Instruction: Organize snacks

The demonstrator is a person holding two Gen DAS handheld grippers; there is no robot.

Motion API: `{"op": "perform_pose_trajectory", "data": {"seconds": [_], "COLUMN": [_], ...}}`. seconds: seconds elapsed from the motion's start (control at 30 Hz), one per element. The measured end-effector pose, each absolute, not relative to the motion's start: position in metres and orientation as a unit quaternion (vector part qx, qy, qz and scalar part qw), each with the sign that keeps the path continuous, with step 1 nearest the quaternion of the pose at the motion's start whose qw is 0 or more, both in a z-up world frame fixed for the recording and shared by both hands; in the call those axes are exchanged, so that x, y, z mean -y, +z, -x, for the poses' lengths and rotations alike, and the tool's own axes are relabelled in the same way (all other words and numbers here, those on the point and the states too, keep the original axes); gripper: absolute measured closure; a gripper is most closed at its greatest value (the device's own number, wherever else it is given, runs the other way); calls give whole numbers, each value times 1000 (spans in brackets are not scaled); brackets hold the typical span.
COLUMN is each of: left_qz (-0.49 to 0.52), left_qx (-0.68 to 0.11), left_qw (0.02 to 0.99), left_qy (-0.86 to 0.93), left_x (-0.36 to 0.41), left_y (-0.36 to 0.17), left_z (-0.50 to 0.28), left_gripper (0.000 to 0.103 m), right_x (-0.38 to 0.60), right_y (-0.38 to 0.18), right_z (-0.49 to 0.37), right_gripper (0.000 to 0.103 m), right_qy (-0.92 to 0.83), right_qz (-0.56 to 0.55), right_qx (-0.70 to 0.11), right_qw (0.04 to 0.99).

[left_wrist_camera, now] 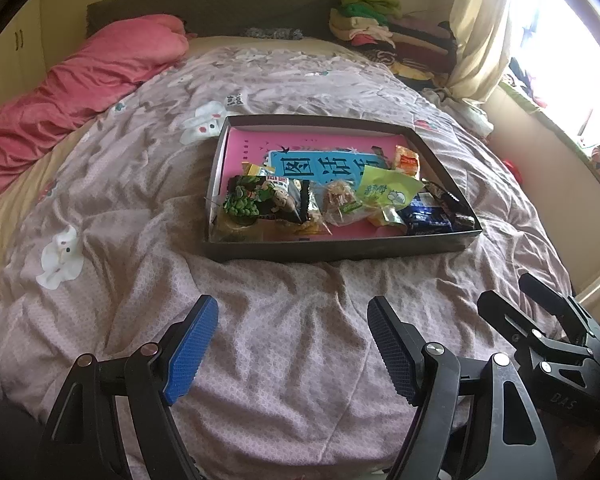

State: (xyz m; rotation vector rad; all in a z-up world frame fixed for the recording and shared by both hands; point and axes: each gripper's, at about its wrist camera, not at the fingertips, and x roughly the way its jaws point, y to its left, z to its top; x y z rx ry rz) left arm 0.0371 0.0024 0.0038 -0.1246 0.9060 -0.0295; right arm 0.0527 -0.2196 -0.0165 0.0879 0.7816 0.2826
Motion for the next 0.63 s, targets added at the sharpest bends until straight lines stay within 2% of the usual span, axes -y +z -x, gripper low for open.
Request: {"op": "perform_pose_trajectory", "data": {"seconds": [0.47, 0.63], "left_qz": [67, 80], "left_qx": [-445, -421], "left_qw": [893, 903], "left_qy": [1, 25], "left_x": [-6, -28], "left_y": [-3, -1], "left_z": [-43, -51], "left_gripper": [25, 25], "right_x": [222, 232], "right_y": [-17, -18], "right_z": [-56, -65], "right_gripper": [7, 7], "right_qy": [133, 124], "right_qz": [-46, -60], "right_qx": [-379, -378], "right_qw": [915, 916]}}
